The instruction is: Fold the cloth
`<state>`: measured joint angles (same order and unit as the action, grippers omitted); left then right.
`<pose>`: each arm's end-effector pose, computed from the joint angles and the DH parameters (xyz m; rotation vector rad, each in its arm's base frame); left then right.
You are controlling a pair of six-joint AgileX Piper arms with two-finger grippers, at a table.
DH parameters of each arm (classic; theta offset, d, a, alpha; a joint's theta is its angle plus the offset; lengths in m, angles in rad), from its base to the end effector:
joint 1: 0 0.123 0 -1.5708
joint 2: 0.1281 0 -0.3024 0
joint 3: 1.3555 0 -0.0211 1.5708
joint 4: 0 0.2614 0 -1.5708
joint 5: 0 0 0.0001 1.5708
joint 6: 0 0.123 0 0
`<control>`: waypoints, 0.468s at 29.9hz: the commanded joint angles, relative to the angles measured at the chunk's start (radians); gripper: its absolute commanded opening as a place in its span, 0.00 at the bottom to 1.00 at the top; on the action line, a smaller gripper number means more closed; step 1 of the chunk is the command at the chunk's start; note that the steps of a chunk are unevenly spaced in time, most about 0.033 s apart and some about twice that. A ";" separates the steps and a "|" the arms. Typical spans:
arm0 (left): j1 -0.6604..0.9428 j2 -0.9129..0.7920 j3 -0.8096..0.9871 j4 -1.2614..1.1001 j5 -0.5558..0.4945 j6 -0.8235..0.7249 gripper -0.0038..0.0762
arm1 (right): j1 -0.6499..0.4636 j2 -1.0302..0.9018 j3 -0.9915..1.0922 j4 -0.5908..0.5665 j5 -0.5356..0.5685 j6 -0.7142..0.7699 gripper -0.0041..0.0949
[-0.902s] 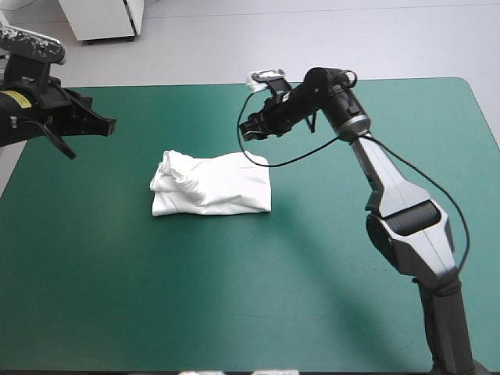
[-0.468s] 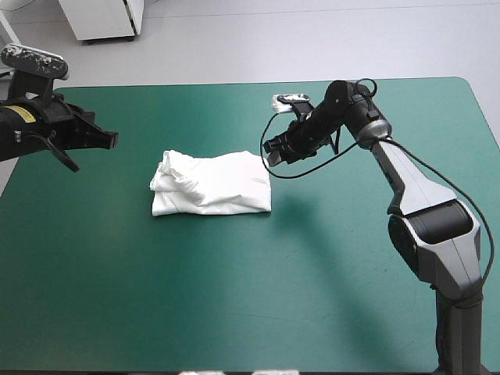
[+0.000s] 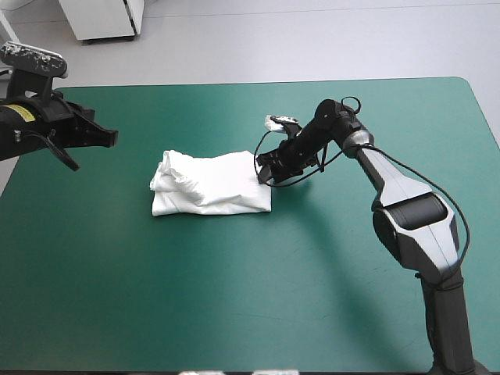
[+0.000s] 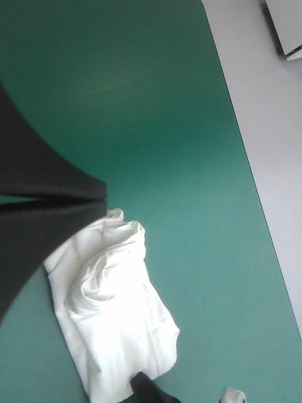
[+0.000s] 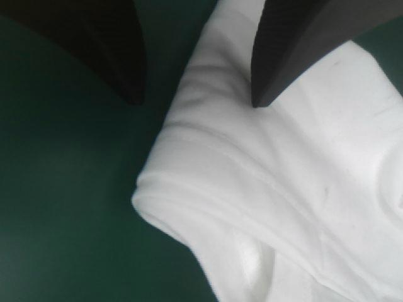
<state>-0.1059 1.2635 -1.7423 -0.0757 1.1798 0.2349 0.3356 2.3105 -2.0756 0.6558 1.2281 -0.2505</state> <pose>0.2534 -0.0356 0.5079 0.3780 2.1489 -0.0196 0.4674 0.2379 0.2040 -0.5907 2.7676 0.9460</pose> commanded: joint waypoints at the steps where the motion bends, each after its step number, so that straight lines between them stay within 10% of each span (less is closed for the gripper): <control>1: -0.006 -0.026 -0.023 -0.005 -0.068 -0.011 0.04 | 0.004 -0.046 -0.023 0.058 0.001 -0.017 0.54; 7: -0.006 -0.026 -0.023 -0.004 -0.066 -0.011 0.04 | 0.058 -0.012 -0.023 0.074 0.001 -0.061 0.46; 12: -0.006 -0.026 -0.023 -0.004 -0.061 -0.011 0.04 | 0.071 -0.006 -0.023 0.023 0.002 -0.096 0.05; 14: -0.006 -0.028 -0.023 -0.008 -0.060 -0.011 0.04 | 0.071 -0.006 -0.032 -0.043 0.019 -0.090 0.04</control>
<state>-0.1059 1.2631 -1.7423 -0.0719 1.1789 0.2349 0.4030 2.3508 -2.0804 0.6804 1.2097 -0.3256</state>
